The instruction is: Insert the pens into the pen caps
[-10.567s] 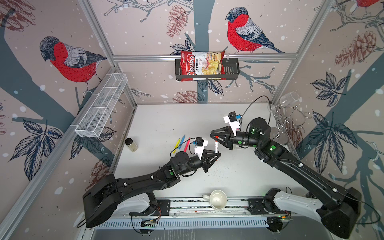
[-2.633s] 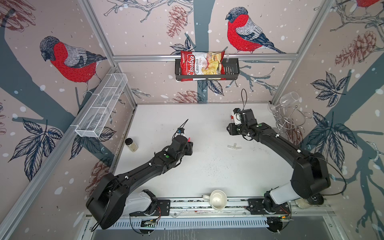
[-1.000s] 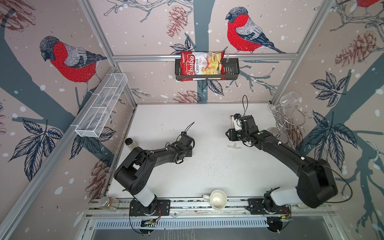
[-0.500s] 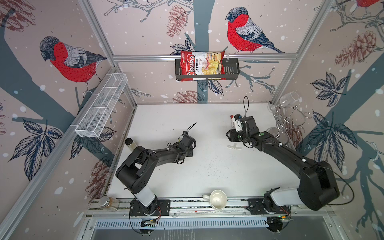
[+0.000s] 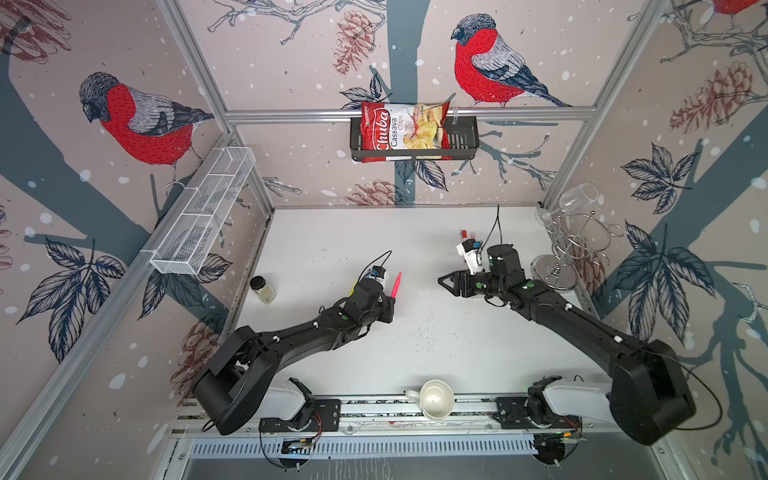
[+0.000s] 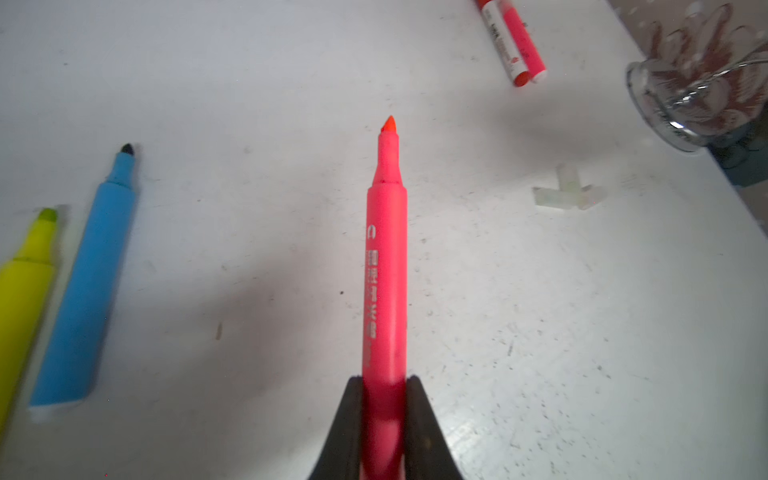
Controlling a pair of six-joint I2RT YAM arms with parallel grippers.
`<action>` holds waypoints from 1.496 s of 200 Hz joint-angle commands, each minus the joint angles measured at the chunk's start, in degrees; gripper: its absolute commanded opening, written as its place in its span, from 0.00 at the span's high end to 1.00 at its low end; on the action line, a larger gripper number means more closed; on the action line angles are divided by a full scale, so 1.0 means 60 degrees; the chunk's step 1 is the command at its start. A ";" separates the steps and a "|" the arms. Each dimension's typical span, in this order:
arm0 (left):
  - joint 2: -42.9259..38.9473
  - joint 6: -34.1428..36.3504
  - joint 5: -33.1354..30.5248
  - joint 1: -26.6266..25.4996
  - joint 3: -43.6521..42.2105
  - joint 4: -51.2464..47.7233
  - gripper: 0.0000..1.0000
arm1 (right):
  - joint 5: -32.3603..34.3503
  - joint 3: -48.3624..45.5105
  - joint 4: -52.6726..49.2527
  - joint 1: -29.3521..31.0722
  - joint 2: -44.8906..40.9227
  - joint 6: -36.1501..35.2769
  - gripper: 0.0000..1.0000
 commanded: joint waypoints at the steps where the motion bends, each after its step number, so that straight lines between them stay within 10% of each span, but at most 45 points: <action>1: -0.0462 -0.0035 0.0697 -0.0094 -0.0235 0.1355 0.86 | -0.1234 -0.0205 0.1284 0.0027 -0.0089 0.0513 0.38; 185: -0.1564 -0.0603 0.1816 -0.0577 -0.1063 0.3298 0.84 | -0.2131 -0.0156 0.4642 0.1496 0.1647 0.2411 0.44; 299: -0.1540 -0.0573 0.2158 -0.0704 -0.1008 0.3320 0.83 | -0.2118 0.0019 0.4743 0.1707 0.1831 0.2593 0.86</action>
